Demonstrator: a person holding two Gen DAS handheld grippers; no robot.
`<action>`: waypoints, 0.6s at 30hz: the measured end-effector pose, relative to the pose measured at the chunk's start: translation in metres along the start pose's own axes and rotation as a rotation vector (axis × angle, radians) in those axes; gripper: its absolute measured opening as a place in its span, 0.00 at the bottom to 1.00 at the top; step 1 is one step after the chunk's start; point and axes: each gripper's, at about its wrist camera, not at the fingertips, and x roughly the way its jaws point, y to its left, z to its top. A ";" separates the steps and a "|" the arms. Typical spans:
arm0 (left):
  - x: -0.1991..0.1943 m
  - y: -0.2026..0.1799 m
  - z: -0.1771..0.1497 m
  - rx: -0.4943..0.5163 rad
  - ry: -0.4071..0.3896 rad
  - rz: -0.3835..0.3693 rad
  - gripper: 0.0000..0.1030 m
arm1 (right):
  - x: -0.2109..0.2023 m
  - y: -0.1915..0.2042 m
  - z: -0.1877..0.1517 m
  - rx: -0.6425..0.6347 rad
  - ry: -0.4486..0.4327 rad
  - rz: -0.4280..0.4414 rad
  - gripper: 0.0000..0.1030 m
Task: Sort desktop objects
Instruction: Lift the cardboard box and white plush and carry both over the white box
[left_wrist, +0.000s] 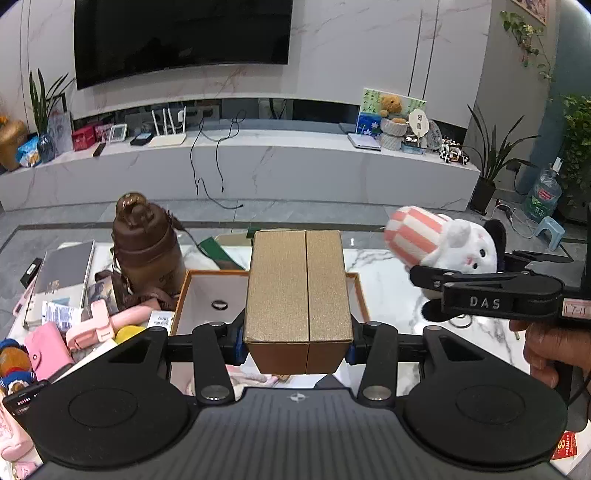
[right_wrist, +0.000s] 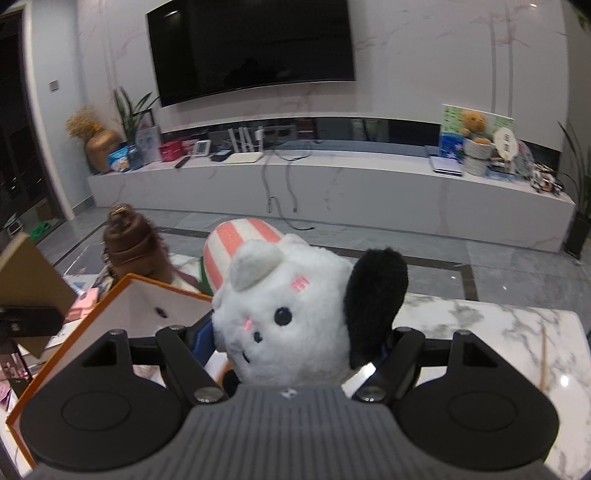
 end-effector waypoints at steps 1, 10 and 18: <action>0.002 0.002 -0.001 -0.003 0.007 -0.001 0.51 | 0.003 0.006 -0.001 -0.011 0.005 0.009 0.75; 0.024 0.019 -0.008 -0.033 0.050 0.015 0.51 | 0.020 0.045 -0.004 -0.067 0.033 0.068 0.75; 0.045 0.031 -0.011 -0.060 0.088 0.037 0.51 | 0.032 0.058 -0.009 -0.098 0.052 0.068 0.75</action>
